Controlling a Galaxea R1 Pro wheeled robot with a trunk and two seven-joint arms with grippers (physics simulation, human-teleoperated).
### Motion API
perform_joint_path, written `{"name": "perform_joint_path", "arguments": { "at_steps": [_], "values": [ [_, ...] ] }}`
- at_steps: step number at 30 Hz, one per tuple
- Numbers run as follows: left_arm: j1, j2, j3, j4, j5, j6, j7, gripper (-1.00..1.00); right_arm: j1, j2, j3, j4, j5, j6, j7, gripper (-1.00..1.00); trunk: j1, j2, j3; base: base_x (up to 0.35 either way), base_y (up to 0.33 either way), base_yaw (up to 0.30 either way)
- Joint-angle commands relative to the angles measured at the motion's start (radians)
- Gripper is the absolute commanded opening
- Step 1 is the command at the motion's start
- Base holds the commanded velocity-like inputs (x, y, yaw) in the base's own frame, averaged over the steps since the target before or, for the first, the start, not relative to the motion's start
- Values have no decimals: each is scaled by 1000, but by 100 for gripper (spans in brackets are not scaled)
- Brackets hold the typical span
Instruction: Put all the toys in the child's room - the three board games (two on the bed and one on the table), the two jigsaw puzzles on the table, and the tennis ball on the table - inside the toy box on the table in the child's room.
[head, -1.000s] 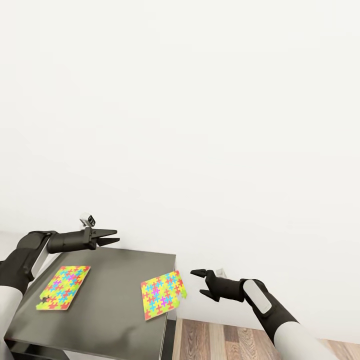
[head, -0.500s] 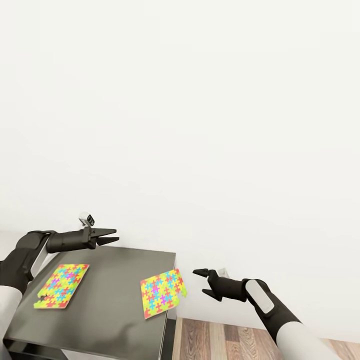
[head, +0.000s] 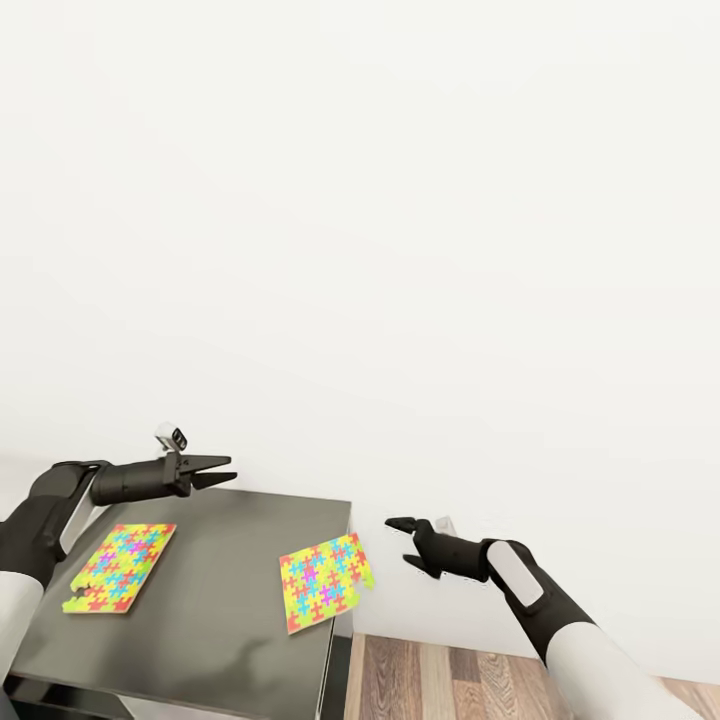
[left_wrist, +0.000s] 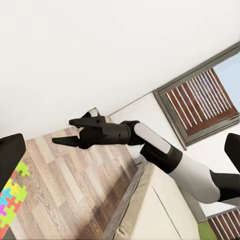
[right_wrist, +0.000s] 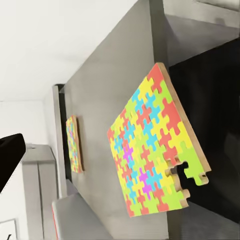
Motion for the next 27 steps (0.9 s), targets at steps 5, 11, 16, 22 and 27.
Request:
{"name": "perform_joint_path", "arguments": {
  "at_steps": [5,11,16,22,27],
  "values": [
    [-1,1,1,-2,-1,10,-4,100,-14,1,4,8,6,-6,2,100,19,-36,-17,0,0,0],
    [-1,0,1,-3,-3,10,-4,100,-16,4,4,13,7,-7,1,100,42,-78,-36,0,0,0],
    [-1,0,0,-2,-3,9,-4,100,-16,7,7,13,8,-7,1,100,62,-113,-51,0,0,0],
    [-1,0,1,-2,-3,8,-4,100,-16,9,11,13,9,-7,1,100,85,-155,-70,0,0,0],
    [-1,1,1,-2,-4,6,-4,100,-15,9,13,13,9,-7,1,100,104,-190,-86,0,0,0]
  ]
}}
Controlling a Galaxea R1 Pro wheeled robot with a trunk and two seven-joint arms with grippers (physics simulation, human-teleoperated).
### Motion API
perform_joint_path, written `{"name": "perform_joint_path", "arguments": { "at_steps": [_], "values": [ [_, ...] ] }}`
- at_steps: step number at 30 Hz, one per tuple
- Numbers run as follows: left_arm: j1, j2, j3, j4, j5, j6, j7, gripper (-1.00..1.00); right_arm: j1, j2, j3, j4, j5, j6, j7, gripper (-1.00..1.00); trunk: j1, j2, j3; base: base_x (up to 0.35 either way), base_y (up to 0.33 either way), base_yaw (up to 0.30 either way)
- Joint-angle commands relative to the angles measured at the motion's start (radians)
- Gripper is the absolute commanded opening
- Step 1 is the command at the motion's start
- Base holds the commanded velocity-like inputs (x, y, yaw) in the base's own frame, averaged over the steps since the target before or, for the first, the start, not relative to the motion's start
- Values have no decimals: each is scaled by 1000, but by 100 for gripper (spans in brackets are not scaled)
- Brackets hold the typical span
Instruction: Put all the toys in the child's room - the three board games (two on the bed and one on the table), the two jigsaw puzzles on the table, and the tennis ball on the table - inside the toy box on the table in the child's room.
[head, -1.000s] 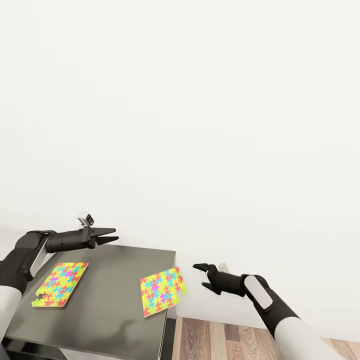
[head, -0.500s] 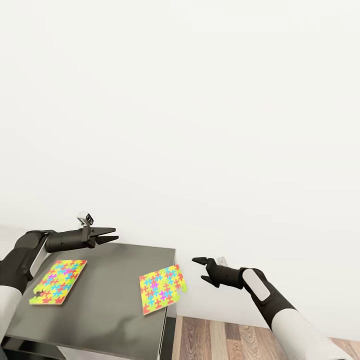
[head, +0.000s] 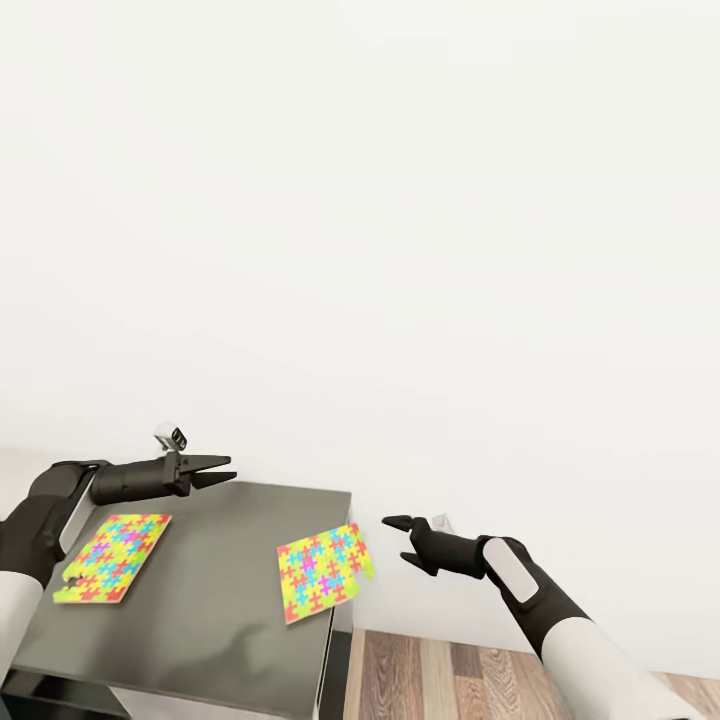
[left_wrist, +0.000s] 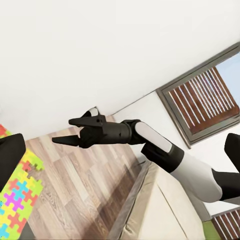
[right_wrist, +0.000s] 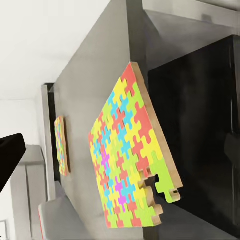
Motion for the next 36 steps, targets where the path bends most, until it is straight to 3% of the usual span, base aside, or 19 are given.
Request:
{"name": "perform_joint_path", "arguments": {
  "at_steps": [1,15,36],
  "values": [
    [-1,0,-1,0,0,10,-4,100,-1,-1,4,0,3,0,6,100,4,-8,-4,0,0,0],
    [-1,-1,-1,0,0,7,-4,100,0,-1,5,0,3,0,6,100,58,-106,-48,0,0,0],
    [-1,0,18,0,1,6,-4,100,0,-1,6,0,4,0,6,100,58,-106,-48,0,37,0]
  ]
}}
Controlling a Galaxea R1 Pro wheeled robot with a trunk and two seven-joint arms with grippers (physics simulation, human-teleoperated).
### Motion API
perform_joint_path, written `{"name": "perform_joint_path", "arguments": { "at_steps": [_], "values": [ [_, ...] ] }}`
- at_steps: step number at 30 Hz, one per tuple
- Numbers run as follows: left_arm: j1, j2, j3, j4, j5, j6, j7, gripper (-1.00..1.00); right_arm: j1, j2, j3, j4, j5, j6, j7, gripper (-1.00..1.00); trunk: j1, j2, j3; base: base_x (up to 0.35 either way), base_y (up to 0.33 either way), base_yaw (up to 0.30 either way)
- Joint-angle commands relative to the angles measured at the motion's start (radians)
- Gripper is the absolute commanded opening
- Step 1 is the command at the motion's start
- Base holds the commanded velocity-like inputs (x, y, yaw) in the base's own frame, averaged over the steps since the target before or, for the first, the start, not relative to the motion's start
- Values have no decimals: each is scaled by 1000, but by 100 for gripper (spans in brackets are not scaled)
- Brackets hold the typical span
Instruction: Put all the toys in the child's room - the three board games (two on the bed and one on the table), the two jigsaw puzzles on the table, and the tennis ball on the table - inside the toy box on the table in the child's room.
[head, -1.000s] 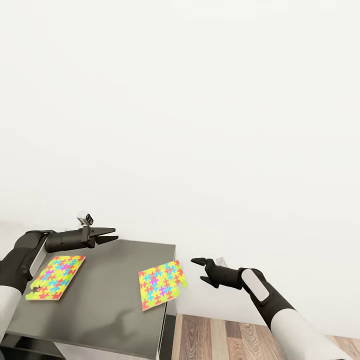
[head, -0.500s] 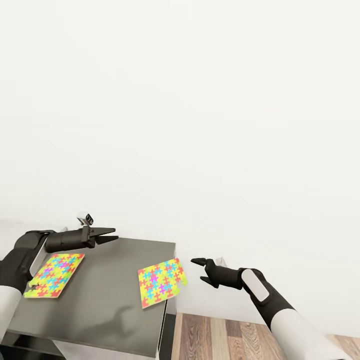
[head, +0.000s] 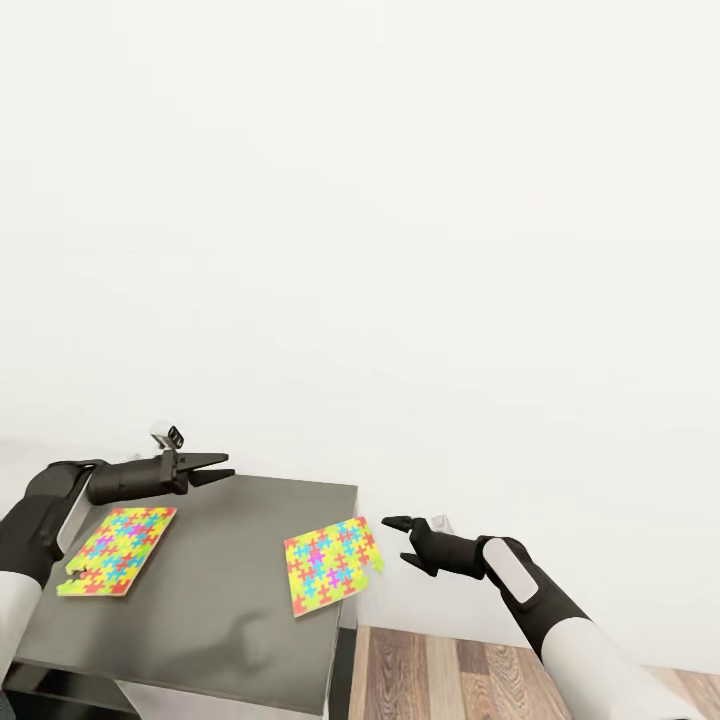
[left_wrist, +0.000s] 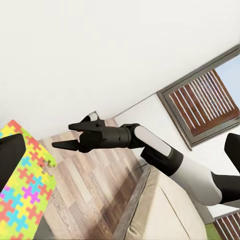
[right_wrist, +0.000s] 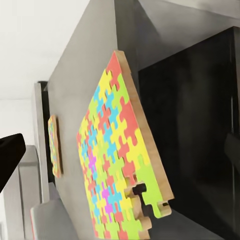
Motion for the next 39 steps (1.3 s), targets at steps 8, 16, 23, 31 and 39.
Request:
{"name": "perform_joint_path", "arguments": {
  "at_steps": [8,16,23,31,39],
  "values": [
    [-1,0,29,0,3,11,-4,100,-1,-1,4,0,4,0,6,100,0,-1,-1,0,12,0],
    [-1,-1,40,0,3,13,-4,100,-1,-1,4,0,4,0,6,100,31,-57,-26,0,0,0],
    [-1,-1,42,0,3,14,-4,100,-1,-1,4,0,4,-1,5,100,57,-106,-48,0,0,0],
    [-1,0,44,0,3,13,-4,100,-1,0,4,0,4,-1,4,100,65,-120,-54,0,0,0],
    [-1,0,48,0,3,14,-4,100,-1,1,4,0,4,-1,4,100,65,-120,-54,0,20,0]
  ]
}}
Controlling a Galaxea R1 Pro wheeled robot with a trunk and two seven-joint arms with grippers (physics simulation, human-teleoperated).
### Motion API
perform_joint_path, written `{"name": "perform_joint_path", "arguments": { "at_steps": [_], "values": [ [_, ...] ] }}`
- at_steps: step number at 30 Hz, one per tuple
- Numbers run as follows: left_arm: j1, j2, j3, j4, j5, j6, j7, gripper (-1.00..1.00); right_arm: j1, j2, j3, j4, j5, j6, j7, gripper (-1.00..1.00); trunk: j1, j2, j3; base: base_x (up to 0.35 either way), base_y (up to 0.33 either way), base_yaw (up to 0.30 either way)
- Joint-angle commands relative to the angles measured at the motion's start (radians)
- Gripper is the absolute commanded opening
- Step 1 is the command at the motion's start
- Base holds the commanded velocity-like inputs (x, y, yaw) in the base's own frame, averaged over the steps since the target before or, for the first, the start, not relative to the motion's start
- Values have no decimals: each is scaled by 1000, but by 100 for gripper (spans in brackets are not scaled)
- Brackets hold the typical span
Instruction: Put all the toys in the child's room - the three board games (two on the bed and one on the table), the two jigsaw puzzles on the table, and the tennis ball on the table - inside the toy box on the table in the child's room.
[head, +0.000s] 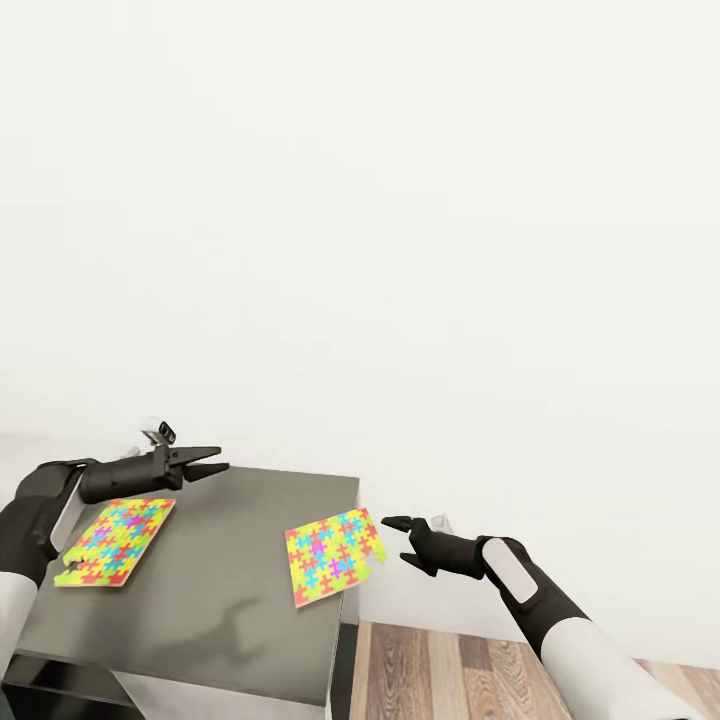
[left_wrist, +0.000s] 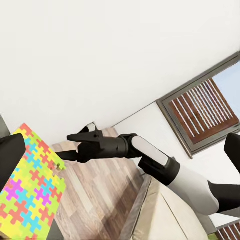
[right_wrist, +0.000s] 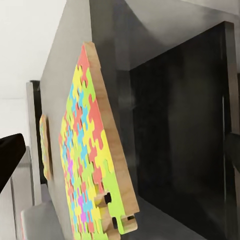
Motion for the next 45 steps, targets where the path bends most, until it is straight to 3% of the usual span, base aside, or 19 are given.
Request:
{"name": "perform_joint_path", "arguments": {
  "at_steps": [1,45],
  "values": [
    [0,0,0,0,-1,11,-4,100,-1,-1,4,0,3,0,5,100,0,-1,-1,0,156,0],
    [0,4,2,-35,-5,13,-4,100,-1,-1,5,0,2,3,5,100,0,-1,-1,-26,41,0]
  ]
}}
